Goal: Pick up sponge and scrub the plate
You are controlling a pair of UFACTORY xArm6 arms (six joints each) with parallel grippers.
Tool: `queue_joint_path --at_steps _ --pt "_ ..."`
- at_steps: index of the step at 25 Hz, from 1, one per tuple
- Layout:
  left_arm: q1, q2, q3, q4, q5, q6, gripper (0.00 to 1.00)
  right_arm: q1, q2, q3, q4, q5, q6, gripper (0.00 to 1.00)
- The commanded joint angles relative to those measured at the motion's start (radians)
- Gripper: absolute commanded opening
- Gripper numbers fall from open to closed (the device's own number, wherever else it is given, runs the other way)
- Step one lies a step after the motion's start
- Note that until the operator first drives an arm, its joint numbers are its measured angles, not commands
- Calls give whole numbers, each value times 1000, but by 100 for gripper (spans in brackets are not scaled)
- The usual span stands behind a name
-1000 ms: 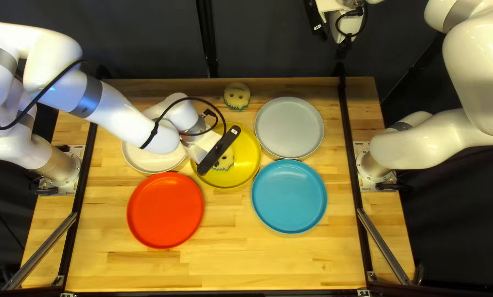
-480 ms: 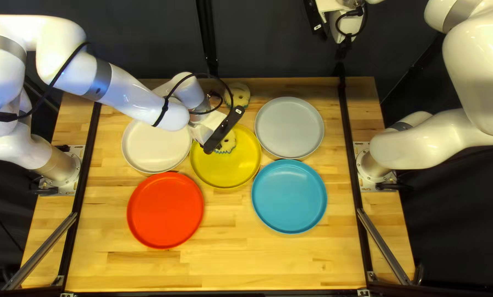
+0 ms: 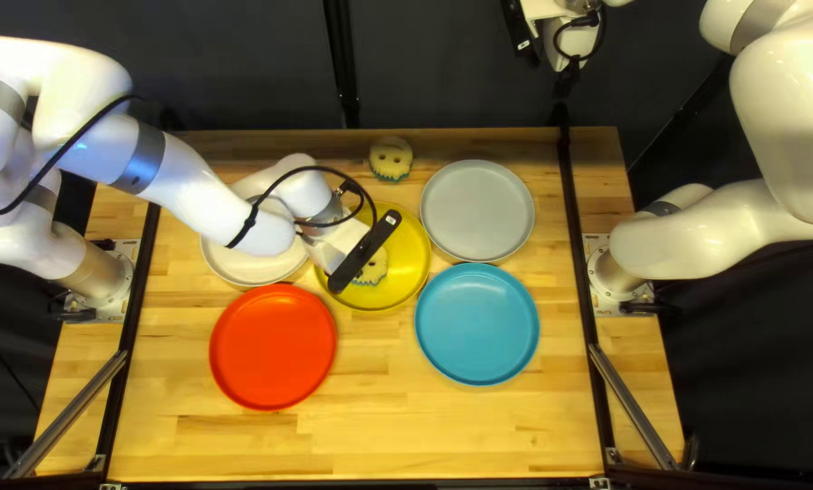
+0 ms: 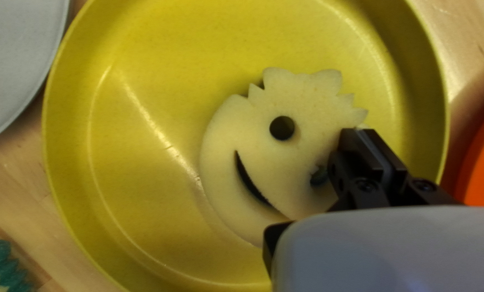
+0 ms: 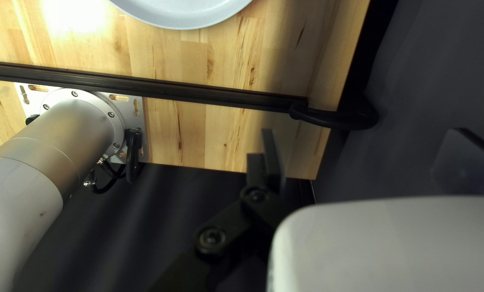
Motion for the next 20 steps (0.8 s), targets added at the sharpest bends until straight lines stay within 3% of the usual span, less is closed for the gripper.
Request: queue_joint_path --at_steps 1,14,20 --pt "36 37 -35 -22 13 52 0 0 0 0 0 0 0 100" --pt "164 139 -208 -13 103 133 0 0 0 0 0 0 0 100" --pt "143 142 -182 -52 78 159 0 0 0 0 0 0 0 100"
